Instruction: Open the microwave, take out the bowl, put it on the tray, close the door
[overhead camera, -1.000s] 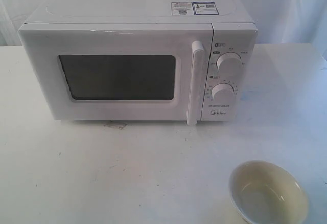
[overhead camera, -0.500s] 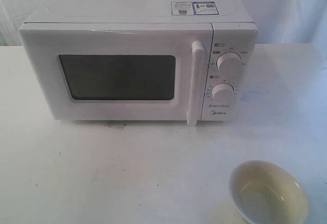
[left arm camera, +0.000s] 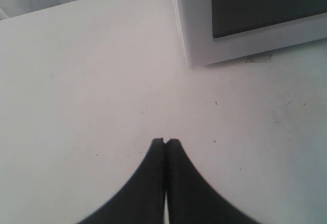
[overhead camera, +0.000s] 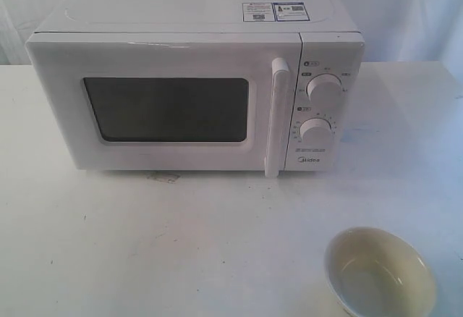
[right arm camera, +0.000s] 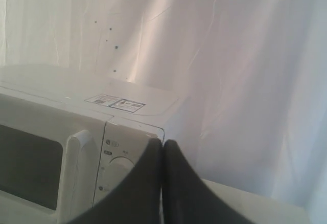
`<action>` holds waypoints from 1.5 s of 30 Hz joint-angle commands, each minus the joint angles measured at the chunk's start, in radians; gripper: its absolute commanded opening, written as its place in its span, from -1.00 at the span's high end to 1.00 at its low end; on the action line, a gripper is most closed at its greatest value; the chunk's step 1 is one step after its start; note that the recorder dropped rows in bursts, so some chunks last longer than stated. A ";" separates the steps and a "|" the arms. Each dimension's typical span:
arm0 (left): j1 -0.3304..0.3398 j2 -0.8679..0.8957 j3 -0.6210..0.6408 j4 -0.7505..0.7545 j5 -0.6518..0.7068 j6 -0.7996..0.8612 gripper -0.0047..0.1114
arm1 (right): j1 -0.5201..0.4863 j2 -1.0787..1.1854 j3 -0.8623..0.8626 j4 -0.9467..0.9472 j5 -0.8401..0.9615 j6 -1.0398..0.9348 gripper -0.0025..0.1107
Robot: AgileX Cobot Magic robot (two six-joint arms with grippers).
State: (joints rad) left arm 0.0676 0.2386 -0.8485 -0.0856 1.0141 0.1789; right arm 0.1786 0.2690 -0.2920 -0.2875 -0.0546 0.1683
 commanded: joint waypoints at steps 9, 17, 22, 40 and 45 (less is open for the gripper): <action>-0.001 -0.006 0.000 -0.001 0.002 0.002 0.92 | -0.010 -0.105 0.085 0.226 0.004 -0.217 0.96; -0.001 -0.006 0.000 -0.001 0.002 0.002 0.92 | -0.010 -0.178 0.146 0.254 0.006 -0.217 0.96; -0.001 -0.006 0.000 -0.001 0.002 0.002 0.92 | -0.010 -0.211 0.167 0.254 0.008 -0.217 0.96; -0.001 -0.006 0.000 -0.001 0.002 0.002 0.92 | -0.010 -0.269 0.167 0.258 0.023 -0.217 0.96; -0.001 -0.006 0.000 -0.001 0.002 0.002 0.92 | -0.010 -0.269 0.167 0.258 0.071 -0.217 0.96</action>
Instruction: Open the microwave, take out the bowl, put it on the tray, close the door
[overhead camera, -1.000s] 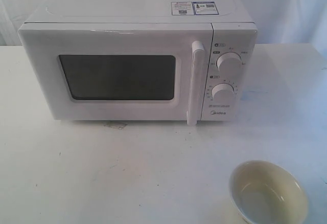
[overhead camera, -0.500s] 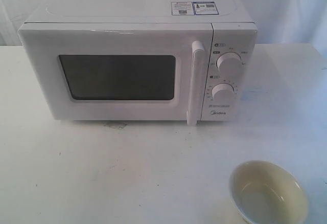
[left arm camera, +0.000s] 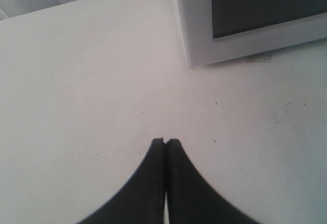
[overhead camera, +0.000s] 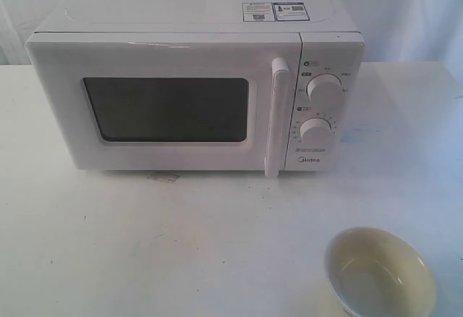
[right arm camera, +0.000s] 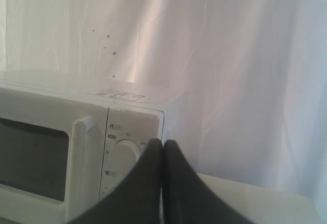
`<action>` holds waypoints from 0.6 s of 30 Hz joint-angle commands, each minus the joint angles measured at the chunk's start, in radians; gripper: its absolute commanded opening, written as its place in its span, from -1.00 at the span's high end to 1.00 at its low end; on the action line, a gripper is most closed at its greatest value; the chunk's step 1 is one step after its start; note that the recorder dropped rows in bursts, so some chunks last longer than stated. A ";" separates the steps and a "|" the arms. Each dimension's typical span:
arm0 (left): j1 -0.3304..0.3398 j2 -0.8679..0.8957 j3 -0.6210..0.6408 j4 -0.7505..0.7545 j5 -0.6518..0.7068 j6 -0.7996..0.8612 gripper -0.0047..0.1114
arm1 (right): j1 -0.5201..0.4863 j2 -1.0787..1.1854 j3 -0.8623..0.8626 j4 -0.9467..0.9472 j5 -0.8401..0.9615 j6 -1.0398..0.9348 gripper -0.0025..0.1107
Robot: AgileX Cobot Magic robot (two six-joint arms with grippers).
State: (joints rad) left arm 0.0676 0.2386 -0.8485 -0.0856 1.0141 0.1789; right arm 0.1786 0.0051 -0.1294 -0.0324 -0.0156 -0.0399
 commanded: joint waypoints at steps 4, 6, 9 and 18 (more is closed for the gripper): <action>-0.001 -0.006 0.000 -0.001 0.002 0.002 0.92 | -0.010 -0.005 0.004 0.003 0.077 -0.008 0.96; -0.001 -0.006 0.000 -0.001 0.002 0.002 0.92 | -0.010 -0.005 0.004 0.003 0.106 -0.008 0.96; -0.001 -0.006 0.000 -0.001 0.002 0.002 0.92 | -0.010 -0.005 0.004 0.003 0.185 -0.008 0.96; -0.001 -0.006 0.000 -0.001 0.002 0.002 0.92 | -0.062 -0.005 0.086 -0.001 0.211 -0.008 0.96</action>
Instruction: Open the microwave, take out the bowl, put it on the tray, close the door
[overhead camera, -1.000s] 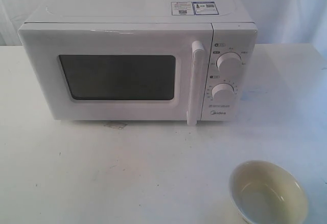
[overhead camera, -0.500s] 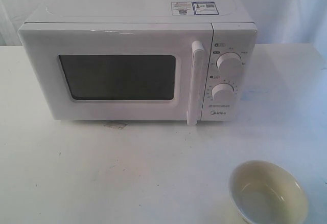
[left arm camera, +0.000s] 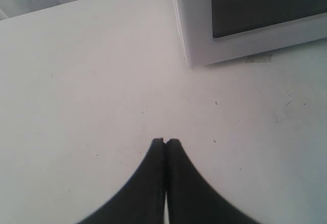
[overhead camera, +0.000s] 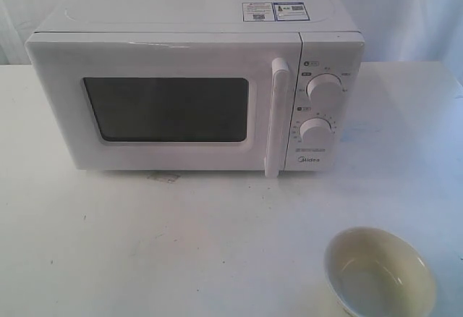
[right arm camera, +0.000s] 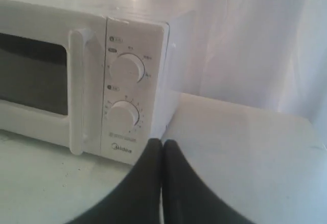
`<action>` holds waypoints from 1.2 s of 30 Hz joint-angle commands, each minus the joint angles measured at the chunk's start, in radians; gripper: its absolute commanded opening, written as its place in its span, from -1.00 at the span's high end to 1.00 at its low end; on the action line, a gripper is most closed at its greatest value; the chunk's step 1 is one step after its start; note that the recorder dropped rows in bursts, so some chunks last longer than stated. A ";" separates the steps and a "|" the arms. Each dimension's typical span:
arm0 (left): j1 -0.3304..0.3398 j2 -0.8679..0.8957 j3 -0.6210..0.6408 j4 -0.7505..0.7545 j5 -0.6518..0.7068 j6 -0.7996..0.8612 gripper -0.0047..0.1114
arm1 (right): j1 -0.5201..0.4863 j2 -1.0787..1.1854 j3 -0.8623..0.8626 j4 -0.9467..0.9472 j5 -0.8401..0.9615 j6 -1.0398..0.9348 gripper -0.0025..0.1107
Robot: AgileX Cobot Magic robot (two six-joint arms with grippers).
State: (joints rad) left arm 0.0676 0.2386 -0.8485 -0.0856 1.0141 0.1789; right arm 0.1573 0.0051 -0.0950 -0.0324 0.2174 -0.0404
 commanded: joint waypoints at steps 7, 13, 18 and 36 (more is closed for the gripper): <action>-0.001 -0.006 0.000 -0.001 0.002 0.002 0.92 | -0.104 -0.005 0.095 -0.001 0.003 -0.001 0.96; -0.001 -0.006 0.000 -0.001 0.002 0.002 0.92 | -0.165 -0.005 0.095 -0.001 0.031 -0.001 0.96; -0.001 -0.006 0.000 -0.001 0.002 0.002 0.92 | -0.198 -0.005 0.095 -0.001 0.101 -0.001 0.96; -0.001 -0.006 0.000 -0.001 0.002 0.002 0.92 | -0.206 -0.005 0.095 -0.001 0.119 -0.001 0.96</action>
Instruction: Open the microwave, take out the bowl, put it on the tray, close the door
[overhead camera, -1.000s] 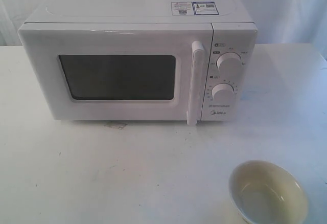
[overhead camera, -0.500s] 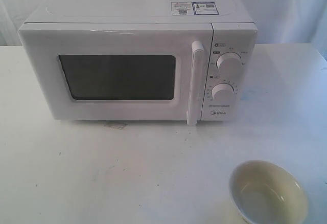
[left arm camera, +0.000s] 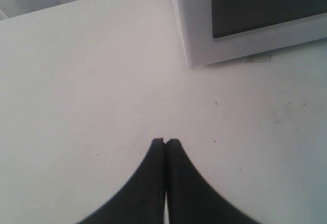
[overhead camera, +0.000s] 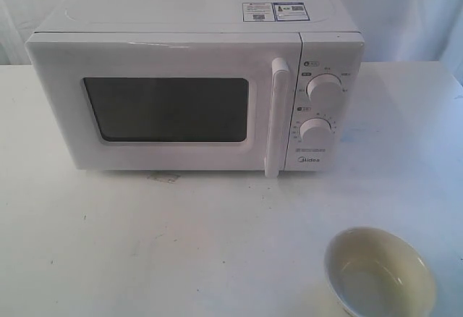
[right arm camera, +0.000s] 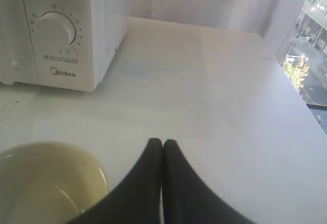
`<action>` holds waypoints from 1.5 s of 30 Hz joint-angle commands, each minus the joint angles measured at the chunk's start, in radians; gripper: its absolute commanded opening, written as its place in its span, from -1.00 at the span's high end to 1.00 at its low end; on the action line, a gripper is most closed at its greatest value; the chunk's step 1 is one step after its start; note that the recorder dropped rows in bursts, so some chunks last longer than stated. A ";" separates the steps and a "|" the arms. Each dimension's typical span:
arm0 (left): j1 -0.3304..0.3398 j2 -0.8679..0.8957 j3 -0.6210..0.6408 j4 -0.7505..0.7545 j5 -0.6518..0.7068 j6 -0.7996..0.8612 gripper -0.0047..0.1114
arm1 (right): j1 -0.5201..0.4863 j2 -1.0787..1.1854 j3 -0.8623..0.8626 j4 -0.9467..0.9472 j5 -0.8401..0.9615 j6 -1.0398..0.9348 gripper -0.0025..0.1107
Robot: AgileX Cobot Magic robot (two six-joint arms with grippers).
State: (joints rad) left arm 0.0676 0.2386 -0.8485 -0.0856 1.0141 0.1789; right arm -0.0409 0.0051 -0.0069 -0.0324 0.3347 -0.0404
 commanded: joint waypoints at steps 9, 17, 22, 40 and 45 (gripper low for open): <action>-0.001 -0.006 0.000 -0.001 0.002 0.002 0.92 | -0.007 -0.005 0.007 -0.001 0.002 -0.001 0.96; -0.001 -0.006 0.000 -0.001 0.002 0.002 0.92 | -0.007 -0.005 0.007 -0.001 0.002 -0.001 0.96; -0.001 -0.006 0.000 -0.001 0.002 0.002 0.92 | -0.007 -0.005 0.007 -0.001 0.002 -0.001 0.96; -0.001 -0.006 0.102 -0.087 -0.359 0.000 0.92 | -0.007 -0.005 0.007 -0.001 0.002 -0.001 0.96; -0.001 -0.006 0.465 -0.086 -0.961 0.004 0.92 | -0.007 -0.005 0.007 -0.001 0.002 -0.001 0.96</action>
State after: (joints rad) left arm 0.0676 0.2377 -0.4935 -0.1617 0.2493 0.1887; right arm -0.0409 0.0051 -0.0069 -0.0324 0.3387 -0.0404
